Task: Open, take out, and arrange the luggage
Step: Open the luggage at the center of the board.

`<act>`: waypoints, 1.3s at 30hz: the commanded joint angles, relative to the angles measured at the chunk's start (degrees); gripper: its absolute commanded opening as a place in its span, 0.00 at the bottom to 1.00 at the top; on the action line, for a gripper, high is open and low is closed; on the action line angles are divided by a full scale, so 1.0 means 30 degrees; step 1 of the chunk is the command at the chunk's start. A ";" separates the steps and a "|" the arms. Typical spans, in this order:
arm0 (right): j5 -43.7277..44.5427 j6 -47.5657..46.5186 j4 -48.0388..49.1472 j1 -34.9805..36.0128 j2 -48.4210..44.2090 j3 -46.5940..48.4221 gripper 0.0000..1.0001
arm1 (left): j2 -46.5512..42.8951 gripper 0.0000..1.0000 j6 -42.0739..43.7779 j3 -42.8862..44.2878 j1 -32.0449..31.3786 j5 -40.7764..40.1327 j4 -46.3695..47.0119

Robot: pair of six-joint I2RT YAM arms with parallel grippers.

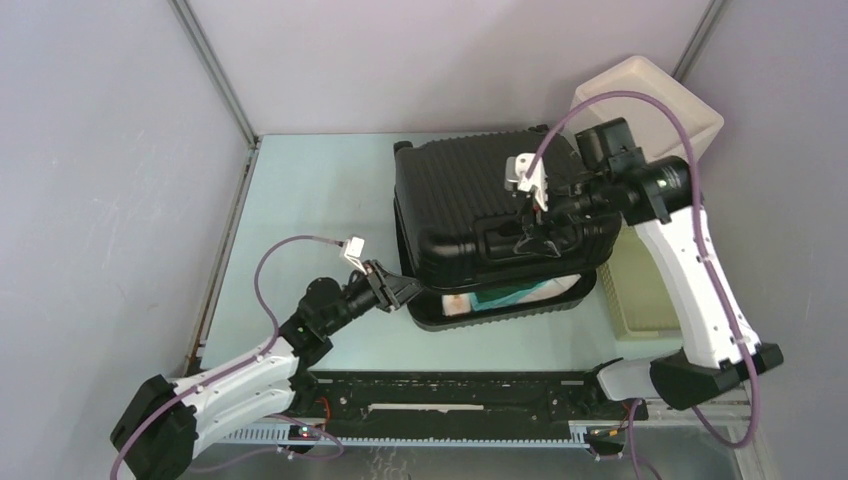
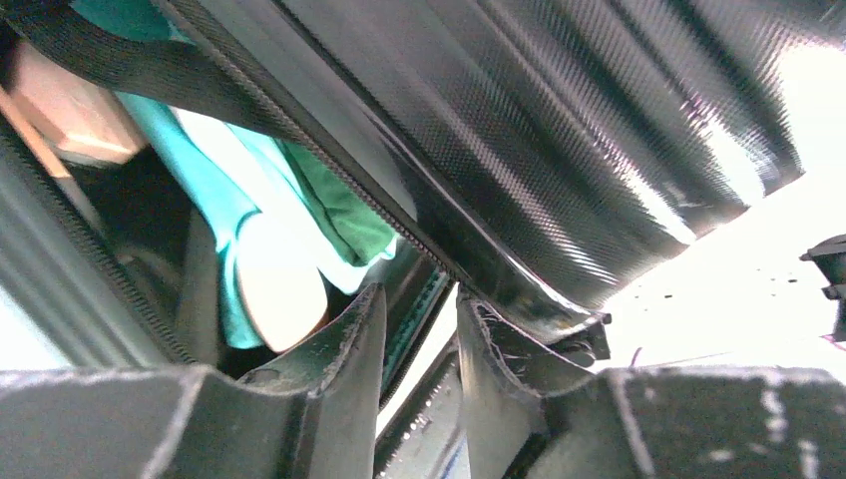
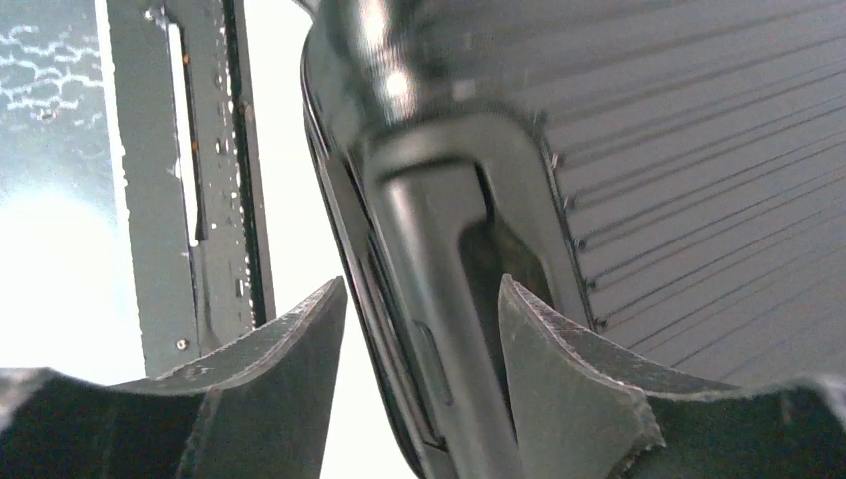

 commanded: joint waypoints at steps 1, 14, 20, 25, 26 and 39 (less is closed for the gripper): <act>-0.0478 0.1628 0.0746 -0.0328 -0.2147 0.1223 0.68 | 0.0333 0.38 -0.1422 0.2961 0.0036 0.0790 0.3570; -0.4585 -0.1769 0.0949 -0.1224 -0.7337 -0.6707 0.66 | 0.3064 0.44 -0.1260 0.5750 0.0112 0.1629 0.4153; -0.1580 -0.2273 0.3740 -0.1282 -0.8704 -1.0358 0.78 | 0.1080 0.53 0.2473 0.5700 0.0240 0.1539 -0.0481; 0.0079 -0.3262 0.4255 -0.1507 -0.6086 -1.0006 0.80 | -0.1989 0.68 0.5261 0.4303 0.0339 0.0932 -0.4560; 0.0243 -0.3477 0.3954 -0.1541 -0.5380 -1.0020 0.79 | -0.2675 0.74 0.5192 0.3726 0.0355 0.0778 -0.4807; 0.2949 -0.4275 0.3095 0.0380 -0.2155 -1.0238 0.46 | -0.6242 1.00 -0.0850 -0.2357 0.0579 0.0710 0.0298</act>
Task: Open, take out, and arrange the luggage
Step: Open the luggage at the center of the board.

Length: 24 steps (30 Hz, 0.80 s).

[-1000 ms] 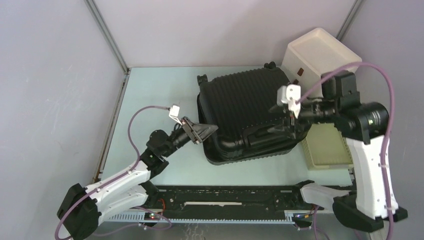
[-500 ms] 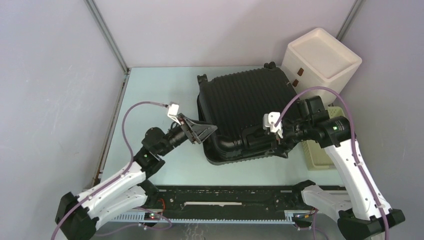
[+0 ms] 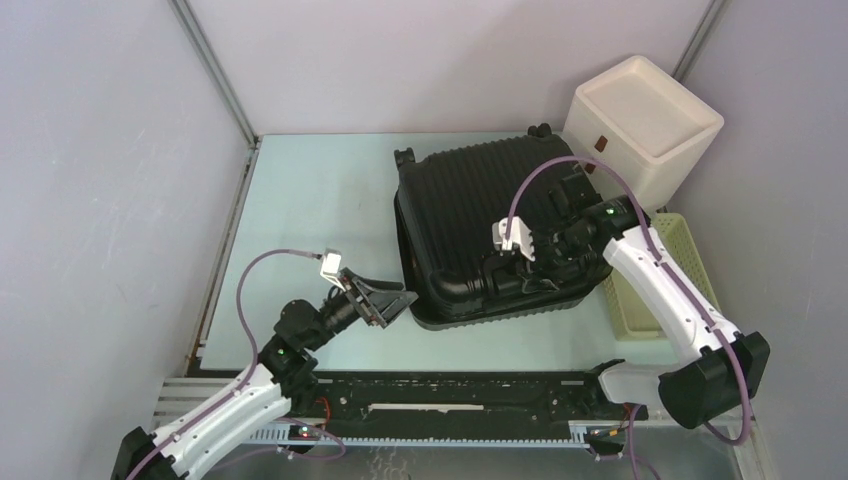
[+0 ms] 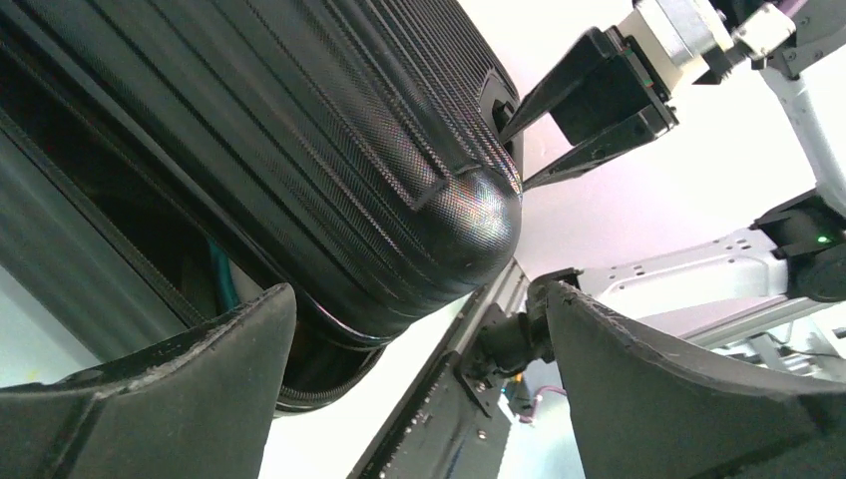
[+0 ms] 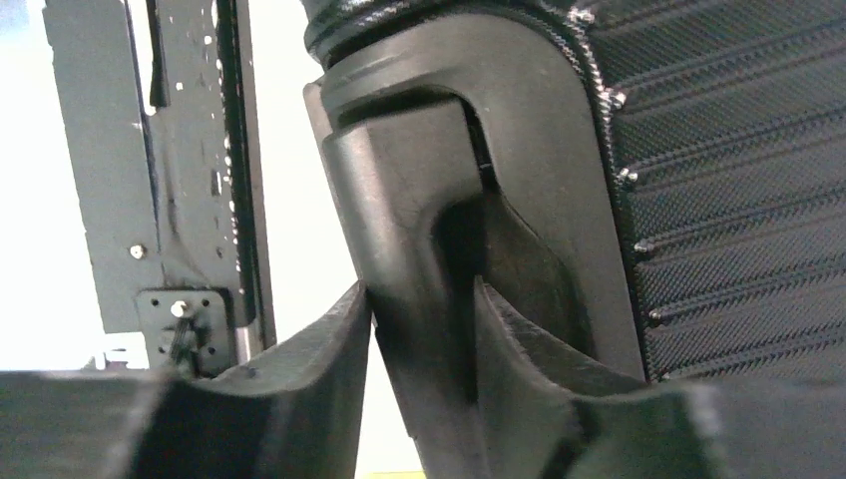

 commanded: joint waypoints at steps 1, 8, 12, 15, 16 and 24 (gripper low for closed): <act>0.1041 -0.1010 -0.0538 0.0810 0.0007 0.0234 0.42 | 0.0453 1.00 -0.2764 -0.0803 0.0178 -0.0019 0.2834; -0.0549 -0.1180 -0.2983 0.0715 -0.0350 0.3827 0.12 | 0.0706 0.96 -0.4049 -0.0919 0.0191 -0.0031 0.2696; -0.1419 -0.0740 -0.4236 0.0430 0.0504 0.6997 0.06 | -0.0310 0.77 -0.4418 -0.0860 0.0193 -0.0443 0.0198; -0.2101 -0.0579 -0.5093 -0.0006 0.1460 0.9434 0.05 | -0.1436 0.69 -0.3687 -0.0208 0.0226 -0.1723 -0.3690; -0.2383 -0.0579 -0.5483 -0.0154 0.2018 1.0290 0.05 | -0.1711 0.65 -0.3321 -0.0093 0.0229 -0.1968 -0.4400; -0.3592 0.0305 -0.6889 -0.0565 0.5371 1.5635 0.04 | 0.1114 0.39 -0.0904 -0.0452 0.0229 -0.0389 0.1534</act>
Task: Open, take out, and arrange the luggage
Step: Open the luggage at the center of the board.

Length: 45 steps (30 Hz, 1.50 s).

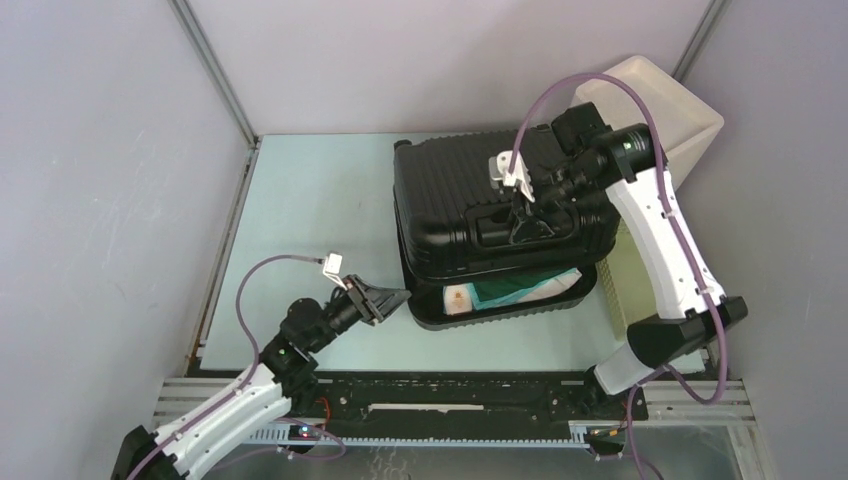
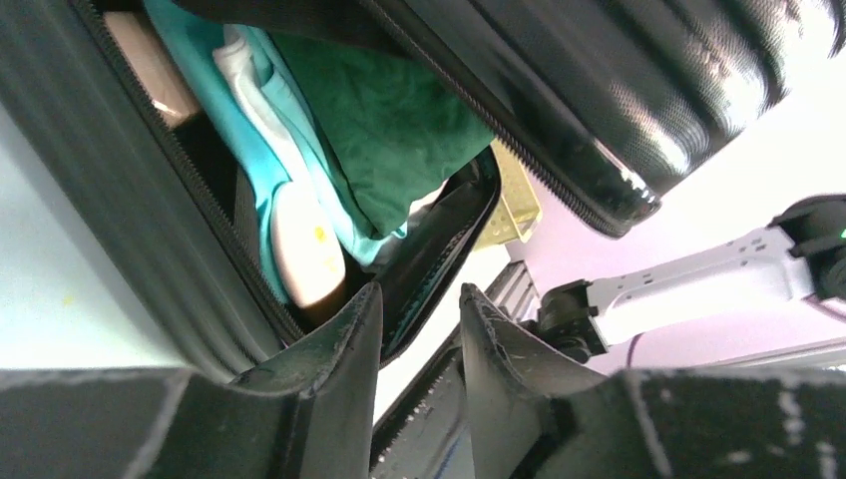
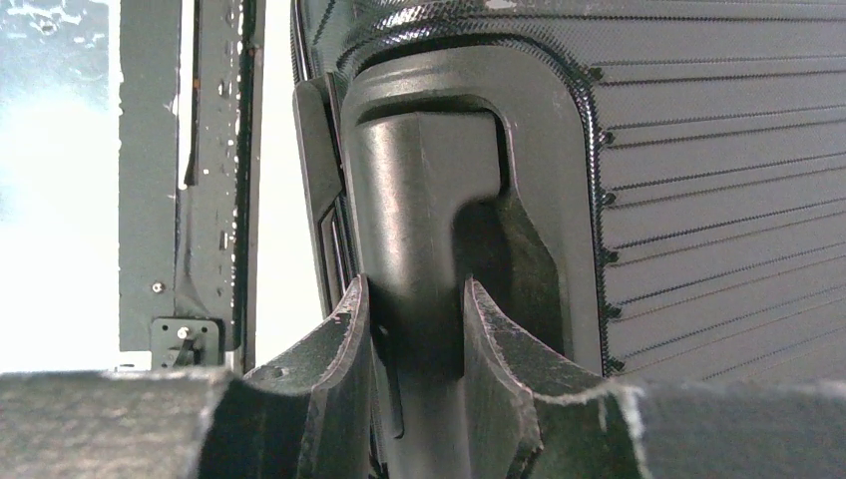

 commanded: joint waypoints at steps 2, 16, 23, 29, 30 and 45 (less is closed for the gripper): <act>-0.1354 0.1909 -0.0594 -0.0530 0.1131 0.4653 0.03 | 0.2514 0.41 0.4145 0.0733 0.0129 0.1449 0.4569; -0.3242 0.3477 -0.0071 -0.2610 0.3640 0.8725 0.03 | 0.2998 0.82 2.5257 0.3185 0.0003 -0.3585 0.4878; -0.4098 0.4164 0.0487 -0.3068 0.4344 0.9443 0.03 | 0.7203 0.82 2.8856 0.4240 0.0002 -0.5055 1.0772; -0.4501 0.4276 0.0519 -0.3194 0.4787 0.9734 0.03 | 1.0987 0.80 2.9301 0.6183 0.0049 -0.4855 1.3187; -0.4557 0.4272 0.0534 -0.3196 0.4813 0.9734 0.03 | 1.1428 0.80 2.9308 0.6466 0.0144 -0.4618 1.3547; -0.5361 0.5254 0.1223 -0.3170 0.4793 0.9019 0.06 | 1.4383 0.19 2.7623 0.8544 0.0348 -0.2919 1.6262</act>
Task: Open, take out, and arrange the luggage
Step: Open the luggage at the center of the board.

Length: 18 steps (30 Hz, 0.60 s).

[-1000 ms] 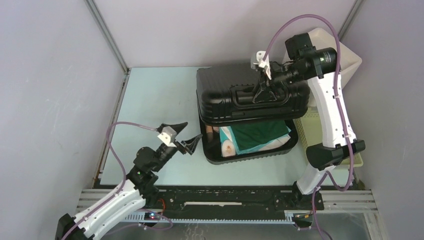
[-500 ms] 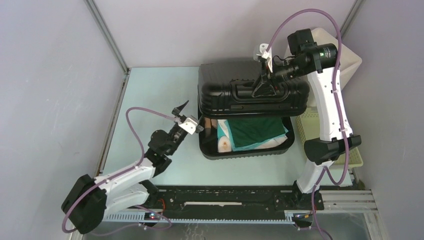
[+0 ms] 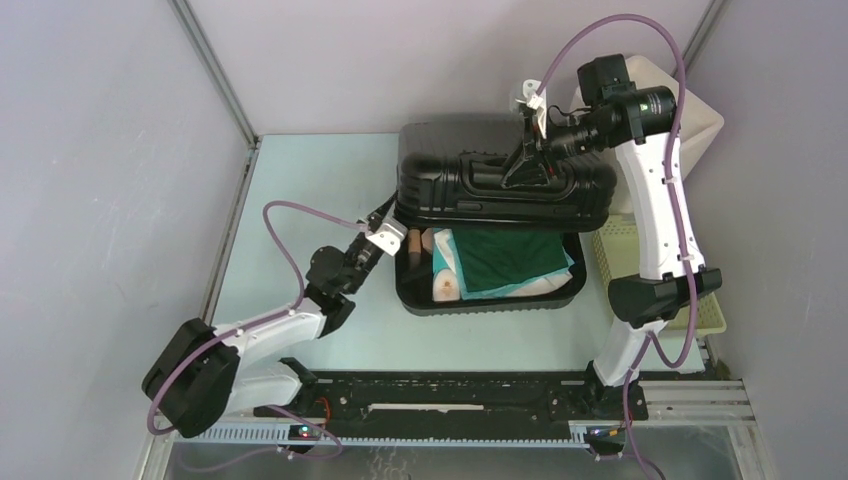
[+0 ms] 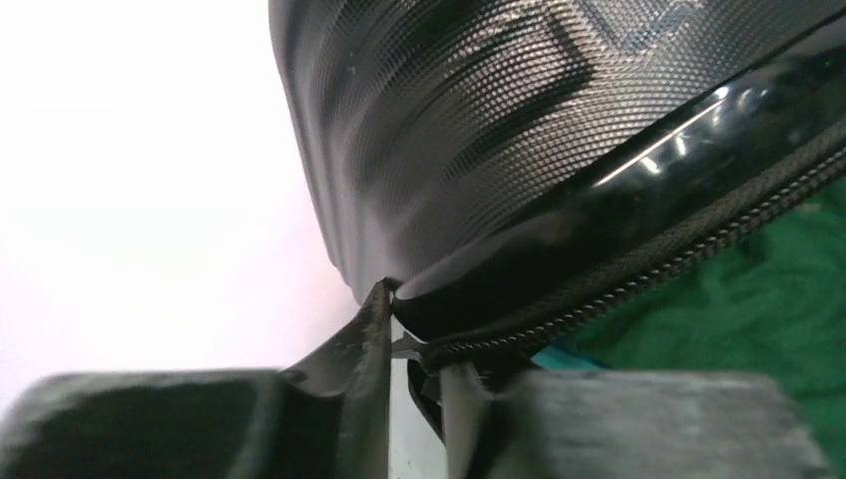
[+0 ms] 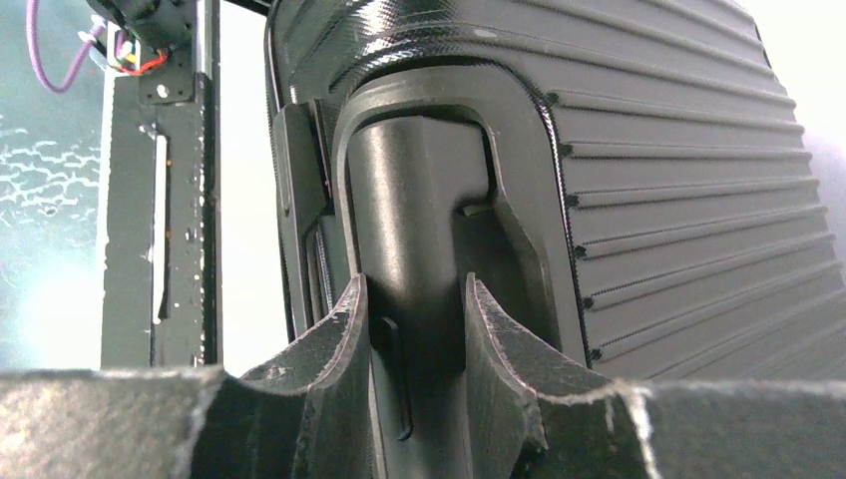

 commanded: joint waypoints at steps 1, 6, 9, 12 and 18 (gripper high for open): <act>-0.0967 0.1883 0.1168 -0.0340 -0.0659 0.0231 0.10 | 0.0016 0.08 -0.1234 0.1934 0.0160 0.0287 0.2009; -0.0653 0.3040 0.1900 -0.0643 -0.2072 -0.0456 0.60 | -0.0434 0.00 -0.3198 0.2932 0.0168 0.0043 0.0062; -0.1263 0.3583 0.2088 -0.1362 -0.3281 -0.0301 0.74 | -0.0755 0.00 -0.4228 0.3652 0.0163 -0.0484 -0.1509; -0.1757 0.3513 0.2082 -0.2631 -0.4752 -0.0194 0.80 | -0.0949 0.00 -0.5196 0.4404 0.0165 -0.0773 -0.2810; -0.4240 -0.0087 0.0519 -0.5174 -0.8633 -0.2938 0.81 | -0.1232 0.00 -0.6777 0.6945 0.0183 -0.0770 -0.7189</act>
